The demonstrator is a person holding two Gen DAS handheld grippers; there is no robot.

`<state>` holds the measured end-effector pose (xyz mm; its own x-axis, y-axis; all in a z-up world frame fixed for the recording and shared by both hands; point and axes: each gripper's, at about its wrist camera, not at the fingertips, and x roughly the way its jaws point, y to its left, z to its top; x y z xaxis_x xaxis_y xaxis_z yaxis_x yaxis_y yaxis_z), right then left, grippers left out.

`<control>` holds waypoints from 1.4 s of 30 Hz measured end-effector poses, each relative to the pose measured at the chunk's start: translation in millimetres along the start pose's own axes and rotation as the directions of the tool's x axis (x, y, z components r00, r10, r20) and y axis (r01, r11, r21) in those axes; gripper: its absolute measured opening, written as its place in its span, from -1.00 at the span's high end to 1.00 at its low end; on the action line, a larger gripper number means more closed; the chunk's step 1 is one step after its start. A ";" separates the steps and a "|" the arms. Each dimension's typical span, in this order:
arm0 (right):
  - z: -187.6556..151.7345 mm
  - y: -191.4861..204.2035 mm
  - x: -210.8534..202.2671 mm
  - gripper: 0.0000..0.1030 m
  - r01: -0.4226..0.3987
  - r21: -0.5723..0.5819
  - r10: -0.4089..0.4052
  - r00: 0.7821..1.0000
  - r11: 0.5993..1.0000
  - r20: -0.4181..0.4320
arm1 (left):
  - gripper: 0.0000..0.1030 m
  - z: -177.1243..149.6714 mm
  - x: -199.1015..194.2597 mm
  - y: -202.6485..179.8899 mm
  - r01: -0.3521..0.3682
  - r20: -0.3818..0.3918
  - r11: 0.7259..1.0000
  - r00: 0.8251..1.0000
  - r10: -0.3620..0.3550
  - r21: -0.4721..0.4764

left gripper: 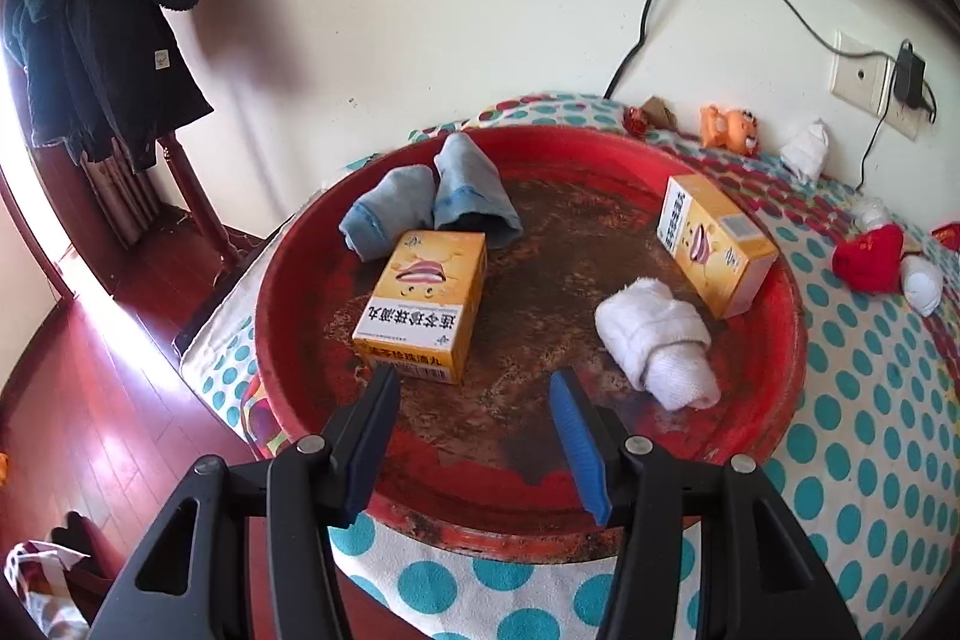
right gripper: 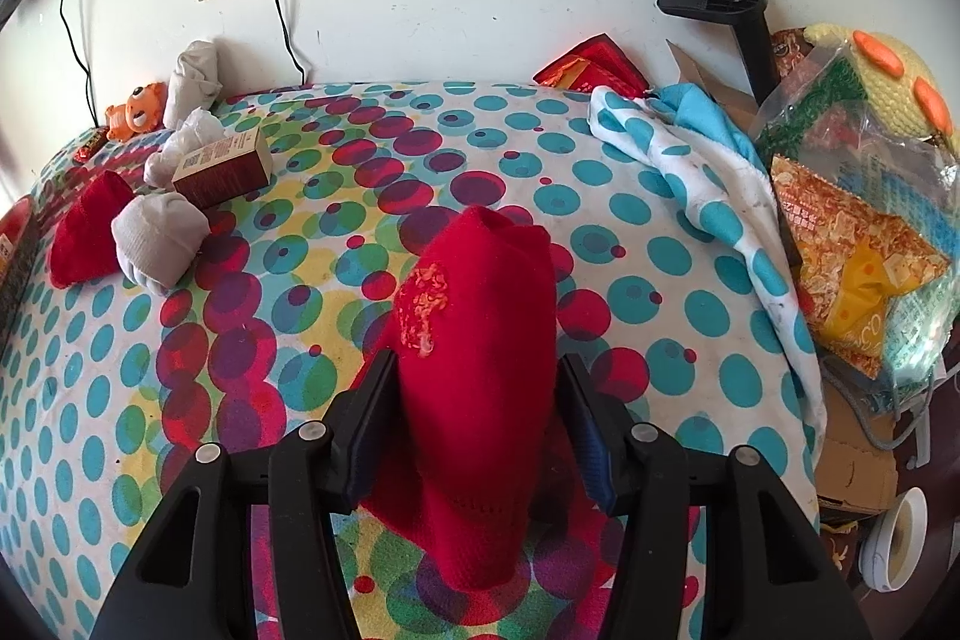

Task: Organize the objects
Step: 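Open the left gripper and withdraw it from the tray, then carry the red sock with the right gripper into the red tray and release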

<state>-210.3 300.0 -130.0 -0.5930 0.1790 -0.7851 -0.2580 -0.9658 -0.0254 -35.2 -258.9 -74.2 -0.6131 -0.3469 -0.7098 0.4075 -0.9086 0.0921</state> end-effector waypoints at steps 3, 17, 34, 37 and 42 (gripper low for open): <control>-2.7 1.6 -6.1 0.27 0.057 -0.025 -0.057 0.998 0.998 0.016 | -0.04 -1.4 3.9 0.0 0.026 -0.012 1.000 1.000 -0.026 -0.017; -15.9 5.4 -43.6 0.40 0.032 0.041 -0.035 0.997 0.999 0.063 | -0.04 -1.6 4.8 3.4 -0.017 0.011 1.000 1.000 0.017 -0.008; -48.0 164.8 -138.8 0.40 -0.322 -0.145 0.333 0.941 0.936 0.066 | -0.05 1.1 3.5 20.4 -0.068 0.013 0.993 0.998 0.069 -0.095; -43.6 191.4 -139.0 0.40 -0.360 -0.184 0.374 0.926 0.915 0.047 | -0.05 1.7 1.1 27.1 -0.072 0.022 0.989 0.997 0.075 -0.128; -38.1 222.5 -155.3 0.40 -0.421 -0.242 0.441 0.897 0.874 0.029 | -0.05 1.0 4.9 31.7 -0.091 0.004 0.985 0.996 0.093 -0.147</control>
<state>-146.5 50.2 -37.4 -0.6681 -0.2595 -0.6973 0.2089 -0.9649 0.1589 -25.9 -289.6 -74.0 -0.5751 -0.4304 -0.6957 0.5564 -0.8292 0.0531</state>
